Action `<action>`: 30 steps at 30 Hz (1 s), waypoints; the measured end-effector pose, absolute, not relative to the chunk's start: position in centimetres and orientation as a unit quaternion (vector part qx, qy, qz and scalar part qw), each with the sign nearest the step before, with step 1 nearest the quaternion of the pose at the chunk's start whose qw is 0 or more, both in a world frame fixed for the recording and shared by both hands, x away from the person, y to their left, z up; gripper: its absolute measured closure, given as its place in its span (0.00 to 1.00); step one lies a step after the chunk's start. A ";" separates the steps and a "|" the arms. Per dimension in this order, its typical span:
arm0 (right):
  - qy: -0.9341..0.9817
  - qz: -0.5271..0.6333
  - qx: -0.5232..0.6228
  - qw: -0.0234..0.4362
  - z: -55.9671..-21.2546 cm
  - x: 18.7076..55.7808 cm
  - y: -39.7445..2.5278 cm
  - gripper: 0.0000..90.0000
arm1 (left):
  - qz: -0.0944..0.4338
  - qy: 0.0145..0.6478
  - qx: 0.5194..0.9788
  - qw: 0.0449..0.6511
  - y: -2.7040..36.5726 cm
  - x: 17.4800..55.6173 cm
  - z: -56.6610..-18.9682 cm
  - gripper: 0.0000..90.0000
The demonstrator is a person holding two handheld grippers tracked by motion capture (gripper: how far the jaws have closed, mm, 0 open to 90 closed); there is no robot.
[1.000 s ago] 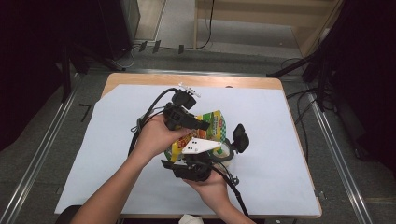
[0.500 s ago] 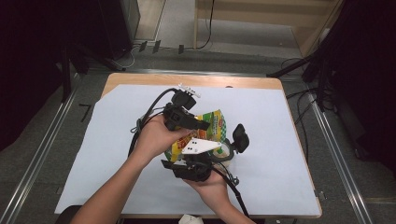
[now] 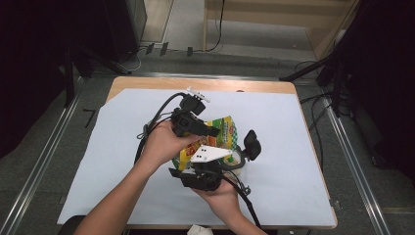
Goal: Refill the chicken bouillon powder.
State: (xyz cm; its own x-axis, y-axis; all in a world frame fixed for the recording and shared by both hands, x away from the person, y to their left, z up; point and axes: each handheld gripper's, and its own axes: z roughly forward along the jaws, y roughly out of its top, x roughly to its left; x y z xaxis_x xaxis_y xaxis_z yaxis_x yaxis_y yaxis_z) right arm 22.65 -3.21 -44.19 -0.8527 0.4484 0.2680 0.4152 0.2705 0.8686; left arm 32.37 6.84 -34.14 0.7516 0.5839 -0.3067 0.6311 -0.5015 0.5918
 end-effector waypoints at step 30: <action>0.797 0.540 0.271 0.018 -44.2 22.6 -3.1 0.73 | -0.037 0.355 0.865 0.352 6.8 32.4 -34.2 0.83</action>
